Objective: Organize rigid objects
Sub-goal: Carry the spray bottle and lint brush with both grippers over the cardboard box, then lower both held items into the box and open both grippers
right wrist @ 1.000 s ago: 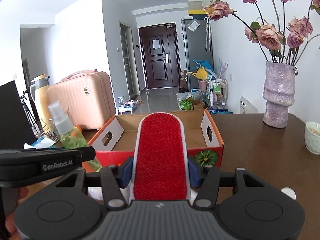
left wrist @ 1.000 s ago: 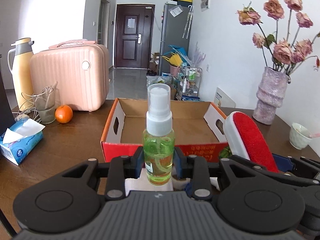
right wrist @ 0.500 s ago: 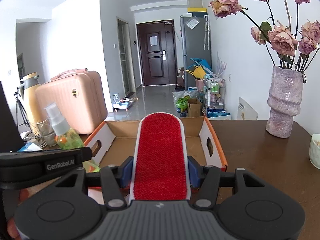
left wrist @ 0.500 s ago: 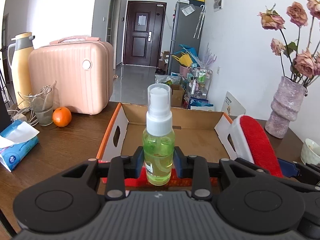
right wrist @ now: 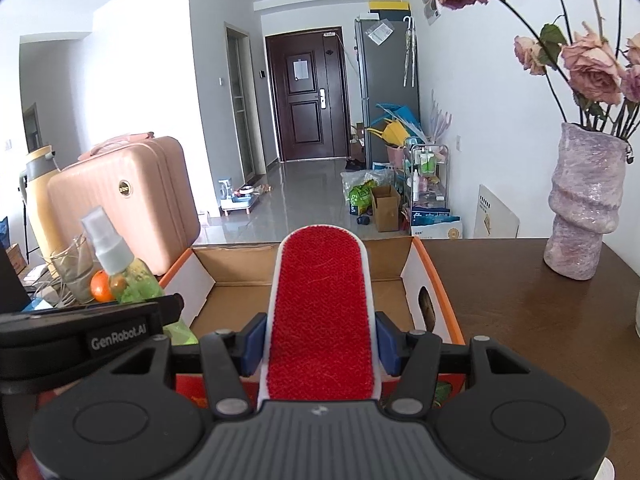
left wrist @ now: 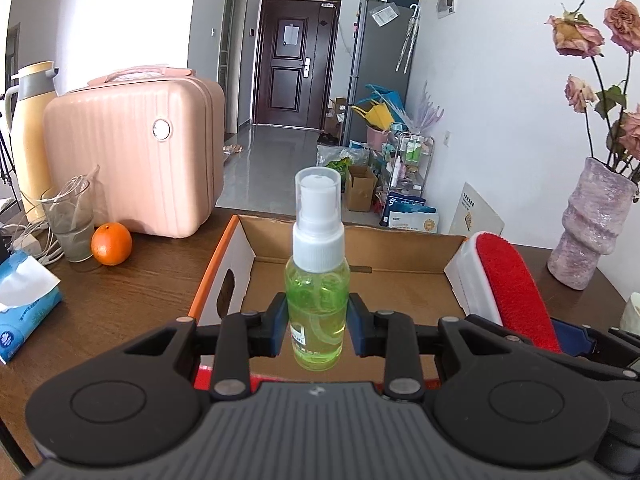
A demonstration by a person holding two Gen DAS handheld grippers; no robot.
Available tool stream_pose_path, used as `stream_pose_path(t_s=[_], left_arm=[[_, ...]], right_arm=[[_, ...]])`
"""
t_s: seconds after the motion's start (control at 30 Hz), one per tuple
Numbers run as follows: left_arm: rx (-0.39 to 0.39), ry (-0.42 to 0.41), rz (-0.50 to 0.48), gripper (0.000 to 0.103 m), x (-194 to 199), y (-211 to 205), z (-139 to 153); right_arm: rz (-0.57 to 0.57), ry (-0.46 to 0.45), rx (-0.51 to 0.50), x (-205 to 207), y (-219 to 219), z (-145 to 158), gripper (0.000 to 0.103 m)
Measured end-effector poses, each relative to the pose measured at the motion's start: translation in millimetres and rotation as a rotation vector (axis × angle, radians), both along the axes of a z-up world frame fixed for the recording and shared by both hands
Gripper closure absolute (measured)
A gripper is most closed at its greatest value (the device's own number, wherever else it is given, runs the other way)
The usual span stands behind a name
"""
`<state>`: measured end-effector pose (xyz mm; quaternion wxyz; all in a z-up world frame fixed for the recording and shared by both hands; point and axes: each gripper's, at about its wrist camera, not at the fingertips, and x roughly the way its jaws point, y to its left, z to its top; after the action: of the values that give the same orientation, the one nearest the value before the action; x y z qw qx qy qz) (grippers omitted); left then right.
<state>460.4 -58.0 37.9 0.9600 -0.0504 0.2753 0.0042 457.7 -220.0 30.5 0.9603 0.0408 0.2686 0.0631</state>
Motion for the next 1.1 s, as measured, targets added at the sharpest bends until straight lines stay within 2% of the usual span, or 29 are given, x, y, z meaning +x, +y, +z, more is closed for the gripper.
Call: stream_pose_path(t_s=[0.5, 1.0, 1.07, 1.1], left_arm=[[0.019, 0.01, 0.022, 0.071, 53, 0, -7], [0.065, 0.087, 0.024, 0.071, 93, 0, -24], [0.067, 0.086, 0.016, 0.062, 94, 2, -23], [0.075, 0.078, 0.006, 0.04, 92, 2, -22]], right_arm=[[-0.021, 0.084, 0.049, 72, -8, -12, 0.048], [-0.009, 0.16, 0.045, 118, -6, -28, 0.048], [0.003, 0.182, 0.038, 121, -5, -31, 0.047], [-0.001, 0.179, 0.029, 121, -5, -31, 0.043]])
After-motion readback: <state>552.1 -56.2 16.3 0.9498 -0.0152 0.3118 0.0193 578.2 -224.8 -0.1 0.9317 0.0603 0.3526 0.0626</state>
